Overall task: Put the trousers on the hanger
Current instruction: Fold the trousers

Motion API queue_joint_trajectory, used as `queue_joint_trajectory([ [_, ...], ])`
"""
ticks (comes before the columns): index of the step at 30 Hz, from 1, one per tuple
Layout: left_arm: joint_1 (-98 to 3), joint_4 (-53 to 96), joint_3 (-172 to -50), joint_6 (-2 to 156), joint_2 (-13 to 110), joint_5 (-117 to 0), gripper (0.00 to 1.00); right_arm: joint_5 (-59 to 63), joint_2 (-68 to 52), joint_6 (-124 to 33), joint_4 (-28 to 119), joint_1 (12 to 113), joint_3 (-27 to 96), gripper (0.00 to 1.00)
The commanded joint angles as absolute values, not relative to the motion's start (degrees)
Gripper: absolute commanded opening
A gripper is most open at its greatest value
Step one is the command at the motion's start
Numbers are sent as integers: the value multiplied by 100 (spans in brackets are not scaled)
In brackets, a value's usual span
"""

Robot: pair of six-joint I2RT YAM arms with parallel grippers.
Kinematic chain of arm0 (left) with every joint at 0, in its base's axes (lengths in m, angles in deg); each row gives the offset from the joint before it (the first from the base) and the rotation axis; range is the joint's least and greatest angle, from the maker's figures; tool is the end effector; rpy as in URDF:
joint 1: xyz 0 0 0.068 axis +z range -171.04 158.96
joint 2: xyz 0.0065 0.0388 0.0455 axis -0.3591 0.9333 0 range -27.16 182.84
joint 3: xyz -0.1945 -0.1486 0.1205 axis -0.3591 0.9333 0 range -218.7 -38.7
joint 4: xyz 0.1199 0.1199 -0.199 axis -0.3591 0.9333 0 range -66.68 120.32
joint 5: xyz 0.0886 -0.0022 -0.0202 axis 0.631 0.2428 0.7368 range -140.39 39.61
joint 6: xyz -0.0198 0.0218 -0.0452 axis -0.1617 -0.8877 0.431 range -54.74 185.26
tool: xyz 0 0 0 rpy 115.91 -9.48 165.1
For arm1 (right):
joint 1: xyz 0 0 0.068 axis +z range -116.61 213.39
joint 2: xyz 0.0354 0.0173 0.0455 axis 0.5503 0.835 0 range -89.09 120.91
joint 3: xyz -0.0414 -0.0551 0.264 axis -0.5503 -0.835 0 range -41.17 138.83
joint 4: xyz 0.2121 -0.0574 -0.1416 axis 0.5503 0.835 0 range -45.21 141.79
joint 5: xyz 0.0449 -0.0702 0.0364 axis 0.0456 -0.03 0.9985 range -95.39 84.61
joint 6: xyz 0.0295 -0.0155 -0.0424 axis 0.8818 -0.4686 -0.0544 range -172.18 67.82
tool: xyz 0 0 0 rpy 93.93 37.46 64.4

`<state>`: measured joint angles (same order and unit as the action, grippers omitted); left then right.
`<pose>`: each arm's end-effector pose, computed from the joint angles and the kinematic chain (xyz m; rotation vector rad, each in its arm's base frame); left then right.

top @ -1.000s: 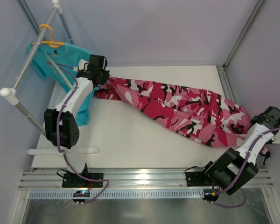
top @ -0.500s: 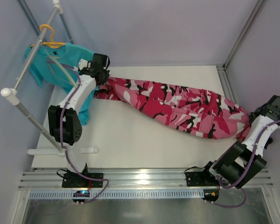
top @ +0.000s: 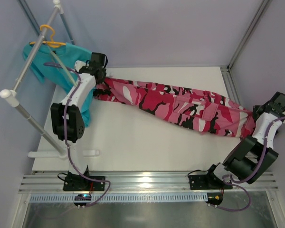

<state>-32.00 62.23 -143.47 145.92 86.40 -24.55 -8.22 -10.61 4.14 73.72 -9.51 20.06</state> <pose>0.4429 -0.0699 0.2989 -1.4854 1.7748 -0.2707 0.2148 -0.2020 0.2778 1.8250 1.5217 0.0533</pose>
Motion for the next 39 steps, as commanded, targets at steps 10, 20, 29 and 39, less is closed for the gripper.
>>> queue_joint_trajectory([
  [10,-3089,4697,-14488,14551,8947,-2446,0,-328,-990,583,4542,-714,1508,4],
  [20,-3273,4626,-14584,14339,9299,-2605,0,-425,-779,522,4303,-529,1543,4],
  [29,-3256,4451,-14628,14480,9325,-2420,0,-680,-639,328,4303,-529,1736,4],
  [39,-4309,5100,-14770,13900,9256,-1964,0,-618,-603,442,4224,-450,1552,4],
])
